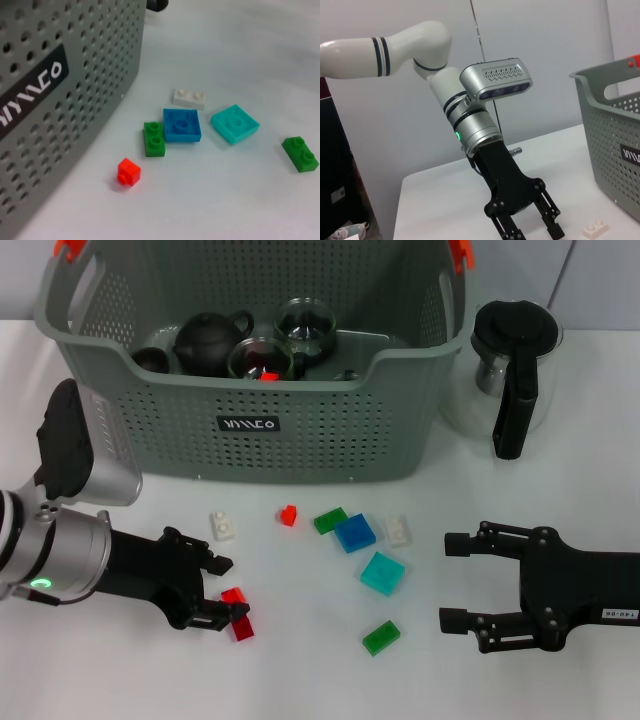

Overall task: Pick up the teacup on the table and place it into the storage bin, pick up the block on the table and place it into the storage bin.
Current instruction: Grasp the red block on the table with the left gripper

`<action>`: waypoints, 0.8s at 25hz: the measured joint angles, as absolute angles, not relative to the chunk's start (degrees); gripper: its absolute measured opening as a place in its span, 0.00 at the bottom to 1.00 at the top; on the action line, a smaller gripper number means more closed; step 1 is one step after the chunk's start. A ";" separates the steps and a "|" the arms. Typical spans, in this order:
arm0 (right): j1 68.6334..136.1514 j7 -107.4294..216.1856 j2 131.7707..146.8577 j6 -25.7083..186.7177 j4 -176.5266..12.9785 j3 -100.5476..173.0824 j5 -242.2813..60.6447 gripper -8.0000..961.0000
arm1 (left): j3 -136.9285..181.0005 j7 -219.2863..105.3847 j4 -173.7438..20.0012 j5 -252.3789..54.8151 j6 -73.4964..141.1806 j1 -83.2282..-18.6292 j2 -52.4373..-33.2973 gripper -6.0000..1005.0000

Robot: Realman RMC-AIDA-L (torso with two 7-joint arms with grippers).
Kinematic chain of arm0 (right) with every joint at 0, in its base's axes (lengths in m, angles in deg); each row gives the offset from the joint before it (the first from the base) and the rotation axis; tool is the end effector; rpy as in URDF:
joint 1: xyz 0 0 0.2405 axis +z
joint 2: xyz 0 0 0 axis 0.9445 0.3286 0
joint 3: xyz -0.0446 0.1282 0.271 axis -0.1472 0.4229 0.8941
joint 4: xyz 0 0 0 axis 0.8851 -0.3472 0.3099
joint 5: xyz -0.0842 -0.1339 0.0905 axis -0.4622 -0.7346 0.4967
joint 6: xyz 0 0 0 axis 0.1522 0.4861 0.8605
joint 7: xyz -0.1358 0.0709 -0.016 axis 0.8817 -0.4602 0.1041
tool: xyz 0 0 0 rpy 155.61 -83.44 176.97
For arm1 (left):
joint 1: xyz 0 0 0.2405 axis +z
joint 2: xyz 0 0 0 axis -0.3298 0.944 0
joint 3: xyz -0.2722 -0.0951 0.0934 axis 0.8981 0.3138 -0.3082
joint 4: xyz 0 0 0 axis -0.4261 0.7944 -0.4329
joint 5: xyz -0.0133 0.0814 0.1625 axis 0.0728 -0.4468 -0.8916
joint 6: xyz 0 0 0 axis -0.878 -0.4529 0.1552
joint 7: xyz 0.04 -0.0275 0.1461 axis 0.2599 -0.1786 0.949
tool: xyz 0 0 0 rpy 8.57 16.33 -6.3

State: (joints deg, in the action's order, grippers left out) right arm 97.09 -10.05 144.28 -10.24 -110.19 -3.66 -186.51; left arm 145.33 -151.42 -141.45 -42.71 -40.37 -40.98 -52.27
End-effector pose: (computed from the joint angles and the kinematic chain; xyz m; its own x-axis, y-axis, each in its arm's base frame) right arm 0.2804 0.2782 -0.0451 0.8094 -0.2485 -0.5321 -0.2858 -0.9582 0.0126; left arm -0.3001 0.2988 -0.0632 0.9310 0.3640 -0.0263 0.3484 -0.9079 -0.2330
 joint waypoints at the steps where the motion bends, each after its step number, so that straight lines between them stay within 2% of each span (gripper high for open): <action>1: 97.09 -10.07 144.29 -10.24 -110.19 -3.67 -186.51 0.95 | 145.33 -151.42 -141.42 -42.72 -40.37 -40.99 -52.28 0.61; 12: 96.84 -9.87 144.35 -10.24 -110.19 -3.67 -186.50 0.95 | 145.67 -152.76 -141.22 -42.77 -40.18 -41.54 -52.24 0.55; 15: 96.71 -9.81 144.36 -10.25 -110.20 -3.66 -186.45 0.95 | 145.56 -153.39 -140.84 -42.79 -40.01 -41.79 -52.11 0.31; 20: 96.58 -9.79 144.32 -10.40 -110.19 -3.67 -186.41 0.95 | 147.30 -153.75 -140.60 -42.80 -40.63 -42.32 -52.01 0.21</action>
State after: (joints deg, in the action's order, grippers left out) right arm 96.58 -9.79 144.32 -10.40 -110.19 -3.67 -186.41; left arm 147.30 -153.75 -140.60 -42.80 -40.63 -42.32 -52.01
